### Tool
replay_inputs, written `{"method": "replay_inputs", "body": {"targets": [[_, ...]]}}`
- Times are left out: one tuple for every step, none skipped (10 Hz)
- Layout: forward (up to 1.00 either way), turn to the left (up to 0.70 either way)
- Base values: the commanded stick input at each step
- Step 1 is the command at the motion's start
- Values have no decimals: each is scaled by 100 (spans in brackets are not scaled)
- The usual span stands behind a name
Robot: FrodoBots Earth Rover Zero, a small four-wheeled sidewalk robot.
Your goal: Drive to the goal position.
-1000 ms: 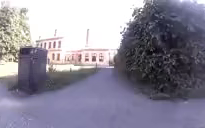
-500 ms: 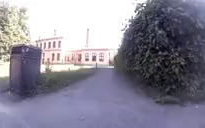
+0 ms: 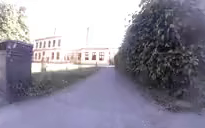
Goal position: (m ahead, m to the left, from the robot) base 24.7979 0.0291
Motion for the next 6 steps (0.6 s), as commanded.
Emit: {"method": "replay_inputs", "body": {"targets": [[60, 0], [60, 0], [60, 0], [60, 0], [60, 0], [60, 0]]}}
